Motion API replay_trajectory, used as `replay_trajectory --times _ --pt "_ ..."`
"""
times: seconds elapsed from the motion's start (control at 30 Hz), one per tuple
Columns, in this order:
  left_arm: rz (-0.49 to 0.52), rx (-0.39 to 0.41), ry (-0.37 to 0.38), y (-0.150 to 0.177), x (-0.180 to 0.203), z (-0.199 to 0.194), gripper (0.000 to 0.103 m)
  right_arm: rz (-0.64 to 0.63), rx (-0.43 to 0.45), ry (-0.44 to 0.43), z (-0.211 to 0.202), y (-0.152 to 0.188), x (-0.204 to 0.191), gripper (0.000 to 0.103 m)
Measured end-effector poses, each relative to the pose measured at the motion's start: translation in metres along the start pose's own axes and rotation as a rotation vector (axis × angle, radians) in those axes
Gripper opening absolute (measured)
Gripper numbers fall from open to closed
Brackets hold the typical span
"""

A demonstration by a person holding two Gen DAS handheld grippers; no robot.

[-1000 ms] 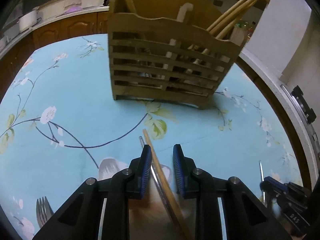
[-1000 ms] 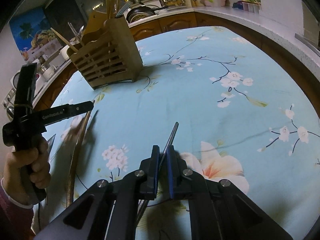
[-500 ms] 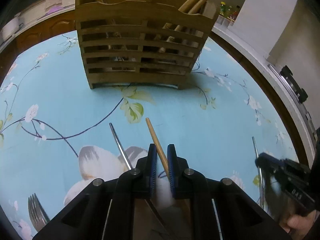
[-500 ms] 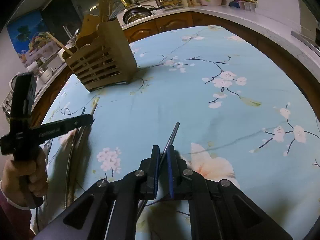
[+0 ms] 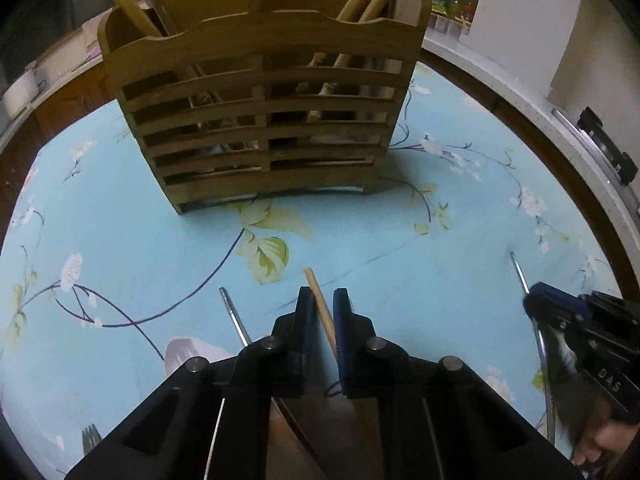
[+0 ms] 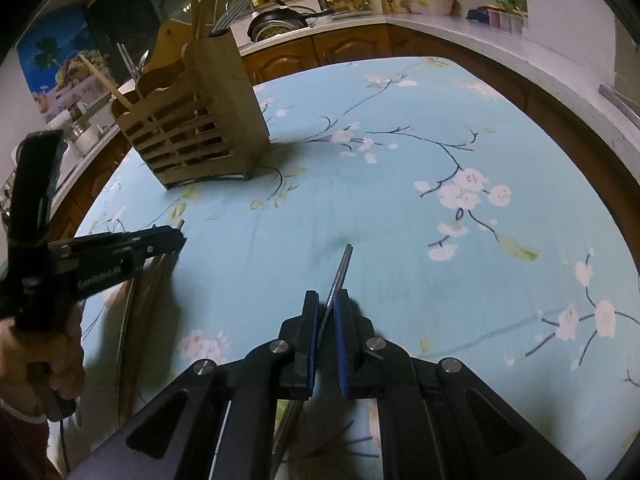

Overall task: Organize utensils
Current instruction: 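Lift both held chopsticks up to the wooden holder opening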

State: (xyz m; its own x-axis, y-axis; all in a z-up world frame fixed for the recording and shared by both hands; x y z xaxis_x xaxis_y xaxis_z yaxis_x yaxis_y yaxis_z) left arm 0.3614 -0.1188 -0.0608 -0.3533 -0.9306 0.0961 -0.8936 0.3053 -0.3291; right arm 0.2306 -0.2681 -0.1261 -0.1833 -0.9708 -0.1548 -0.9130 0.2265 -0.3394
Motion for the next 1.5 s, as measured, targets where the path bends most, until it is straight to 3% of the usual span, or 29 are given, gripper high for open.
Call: replay_trajectory --times 0.23,0.6,0.83,1.1,1.5 --pt "-0.05 0.037 0.058 0.024 -0.009 -0.03 0.003 -0.028 0.0 -0.032 -0.013 0.004 -0.009 0.005" --pt "-0.125 0.261 0.181 0.074 -0.026 -0.146 0.003 -0.068 0.178 -0.162 -0.102 0.0 -0.046 0.004" --pt "-0.148 0.369 0.233 0.11 -0.05 -0.209 0.003 -0.11 0.293 -0.19 -0.154 -0.007 -0.068 0.004" --pt "-0.141 0.44 0.244 0.129 -0.053 -0.24 0.003 -0.141 0.355 -0.189 -0.179 -0.015 -0.082 0.003" --pt "-0.167 0.515 0.226 0.126 -0.065 -0.255 0.003 -0.15 0.372 -0.188 -0.184 -0.022 -0.086 0.003"
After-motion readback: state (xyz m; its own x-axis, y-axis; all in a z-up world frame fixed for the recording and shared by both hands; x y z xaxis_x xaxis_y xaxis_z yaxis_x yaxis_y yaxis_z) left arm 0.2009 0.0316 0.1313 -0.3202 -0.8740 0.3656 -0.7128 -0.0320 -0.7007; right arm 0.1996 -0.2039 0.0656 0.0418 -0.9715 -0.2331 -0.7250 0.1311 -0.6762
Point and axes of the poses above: each gripper's, at about its wrist camera, not at the fingertips, and z roughly the way its jaws point, x to its right, y to its underside, the point moved 5 cm from there along z, roughly the way its jaws point, and after that the axes turned 12 degrees about -x, right-handed, at the moved point
